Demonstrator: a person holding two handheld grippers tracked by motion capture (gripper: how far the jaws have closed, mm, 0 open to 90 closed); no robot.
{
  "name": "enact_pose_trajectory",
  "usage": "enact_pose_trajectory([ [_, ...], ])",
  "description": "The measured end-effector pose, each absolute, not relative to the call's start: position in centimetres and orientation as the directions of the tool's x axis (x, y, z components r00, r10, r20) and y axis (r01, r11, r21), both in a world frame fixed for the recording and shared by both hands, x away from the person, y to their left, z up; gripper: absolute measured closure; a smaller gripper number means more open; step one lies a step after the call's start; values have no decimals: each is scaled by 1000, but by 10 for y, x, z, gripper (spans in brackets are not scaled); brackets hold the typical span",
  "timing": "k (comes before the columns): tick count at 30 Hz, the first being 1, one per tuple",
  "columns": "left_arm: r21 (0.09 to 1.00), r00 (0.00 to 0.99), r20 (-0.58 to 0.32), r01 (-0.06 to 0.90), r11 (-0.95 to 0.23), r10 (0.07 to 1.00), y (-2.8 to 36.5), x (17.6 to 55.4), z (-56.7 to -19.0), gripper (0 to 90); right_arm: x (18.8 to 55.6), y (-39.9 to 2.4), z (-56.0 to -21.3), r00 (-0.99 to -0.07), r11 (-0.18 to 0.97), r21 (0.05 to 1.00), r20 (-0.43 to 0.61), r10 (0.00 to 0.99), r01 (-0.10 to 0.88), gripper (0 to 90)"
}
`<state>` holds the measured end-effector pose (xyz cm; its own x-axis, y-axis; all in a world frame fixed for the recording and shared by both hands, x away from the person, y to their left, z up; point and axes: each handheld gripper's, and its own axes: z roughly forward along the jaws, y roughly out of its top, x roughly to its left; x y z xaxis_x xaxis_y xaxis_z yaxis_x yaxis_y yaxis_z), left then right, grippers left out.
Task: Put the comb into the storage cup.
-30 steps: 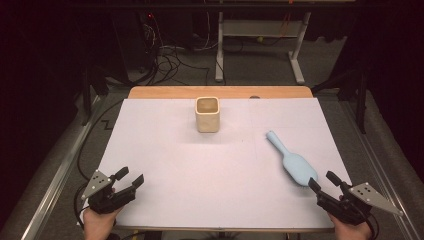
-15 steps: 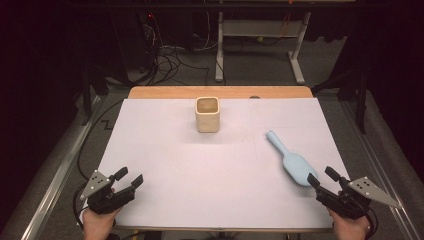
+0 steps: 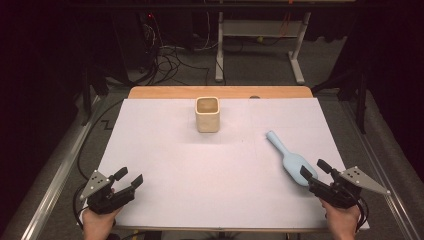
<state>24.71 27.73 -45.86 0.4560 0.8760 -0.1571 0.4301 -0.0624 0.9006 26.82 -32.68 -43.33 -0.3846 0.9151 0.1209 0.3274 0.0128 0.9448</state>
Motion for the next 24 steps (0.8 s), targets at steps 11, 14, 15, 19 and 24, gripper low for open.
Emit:
enact_pose_trajectory([
  [11, 901, 457, -159, 430, -60, 875, 277, 247, -459, 344, 285, -316, -423, -406, 40, 941, 106, 908, 335, 328],
  [14, 901, 457, -159, 429, -60, 875, 277, 247, -459, 344, 292, -312, -418, -415, 53, 941, 97, 905, 335, 330],
  [15, 901, 457, -160, 429, -59, 875, 277, 247, -459, 344, 292, -312, -418, -415, 53, 941, 97, 905, 335, 330],
  [19, 902, 459, -158, 428, -62, 874, 277, 247, -458, 344, 299, -307, -415, -420, 68, 940, 84, 904, 334, 335],
  [24, 902, 462, -155, 428, -66, 873, 277, 247, -458, 344, 310, -300, -411, -428, 93, 934, 68, 901, 345, 337],
])
